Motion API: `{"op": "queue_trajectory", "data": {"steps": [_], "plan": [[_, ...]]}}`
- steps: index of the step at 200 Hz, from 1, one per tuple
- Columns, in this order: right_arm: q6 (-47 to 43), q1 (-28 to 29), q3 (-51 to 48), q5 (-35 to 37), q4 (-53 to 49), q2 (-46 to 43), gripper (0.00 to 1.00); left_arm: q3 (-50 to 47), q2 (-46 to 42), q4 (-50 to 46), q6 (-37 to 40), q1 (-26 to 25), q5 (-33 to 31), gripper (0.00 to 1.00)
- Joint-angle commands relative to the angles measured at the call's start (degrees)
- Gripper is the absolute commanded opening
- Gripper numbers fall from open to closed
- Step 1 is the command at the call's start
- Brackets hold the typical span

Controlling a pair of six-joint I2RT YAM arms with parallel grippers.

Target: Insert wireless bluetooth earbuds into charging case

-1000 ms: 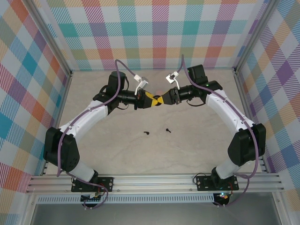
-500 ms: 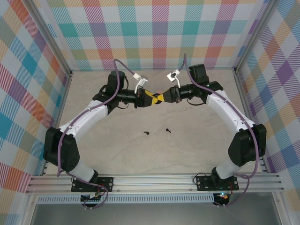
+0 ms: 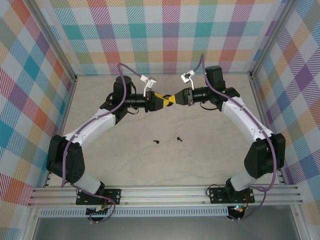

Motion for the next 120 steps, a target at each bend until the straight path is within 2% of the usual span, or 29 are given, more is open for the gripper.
{"op": "queue_trajectory", "data": {"steps": [1, 59, 120], "plan": [[2.5, 0.0, -0.9, -1.5, 4.7, -1.8, 0.23, -1.2, 0.0, 5.5, -3.4, -0.7, -0.6, 0.36], [5.0, 0.0, -1.4, -2.7, 7.7, -2.2, 0.23, -3.2, -0.2, 11.5, -8.0, -0.8, -2.2, 0.38], [5.0, 0.0, -2.1, -3.1, 7.7, -2.8, 0.24, -3.2, -0.1, 15.7, -11.5, -0.9, -2.9, 0.28]]}}
